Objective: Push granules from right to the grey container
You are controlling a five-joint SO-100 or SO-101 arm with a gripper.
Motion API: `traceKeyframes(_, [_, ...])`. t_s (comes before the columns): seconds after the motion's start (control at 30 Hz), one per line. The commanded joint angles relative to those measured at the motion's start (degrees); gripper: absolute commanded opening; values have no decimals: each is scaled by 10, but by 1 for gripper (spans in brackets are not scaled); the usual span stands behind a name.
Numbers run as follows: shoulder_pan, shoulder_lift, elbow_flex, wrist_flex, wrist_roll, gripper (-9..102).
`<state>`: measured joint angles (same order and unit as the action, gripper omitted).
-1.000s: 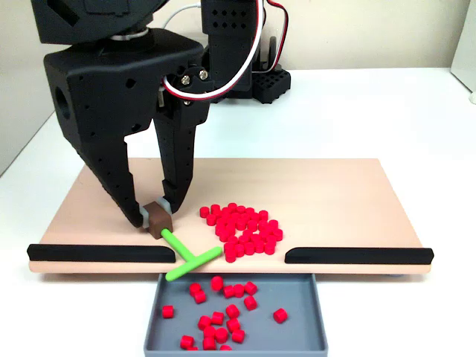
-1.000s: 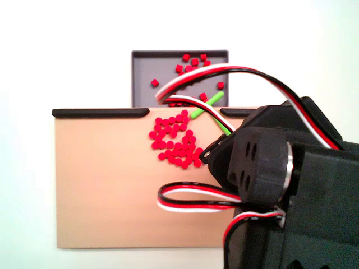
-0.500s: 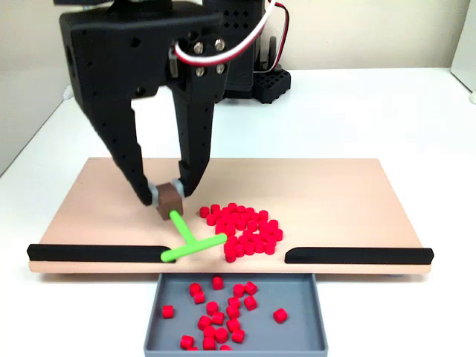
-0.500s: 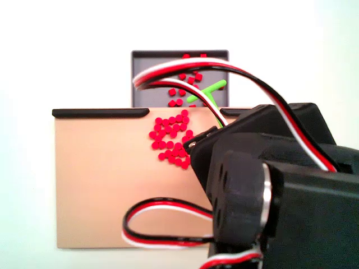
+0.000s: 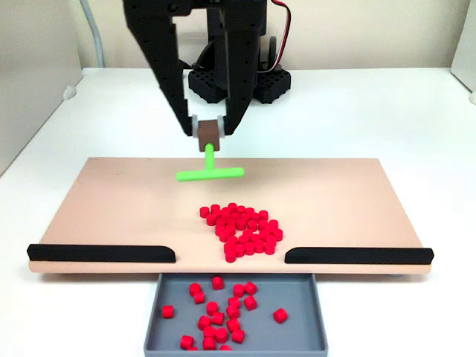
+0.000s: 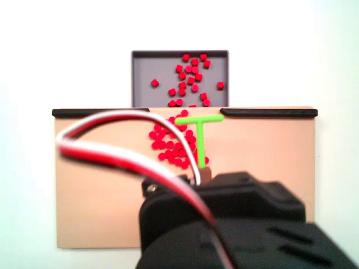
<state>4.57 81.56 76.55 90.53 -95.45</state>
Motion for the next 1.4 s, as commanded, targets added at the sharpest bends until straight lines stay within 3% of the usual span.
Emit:
traceKeyframes(0.0, [-17, 110, 96, -6, 37, 0])
traceKeyframes(0.27, [-34, 236, 211, -8, 83, 0])
traceKeyframes(1.37, [-53, 184, 204, -8, 112, 0])
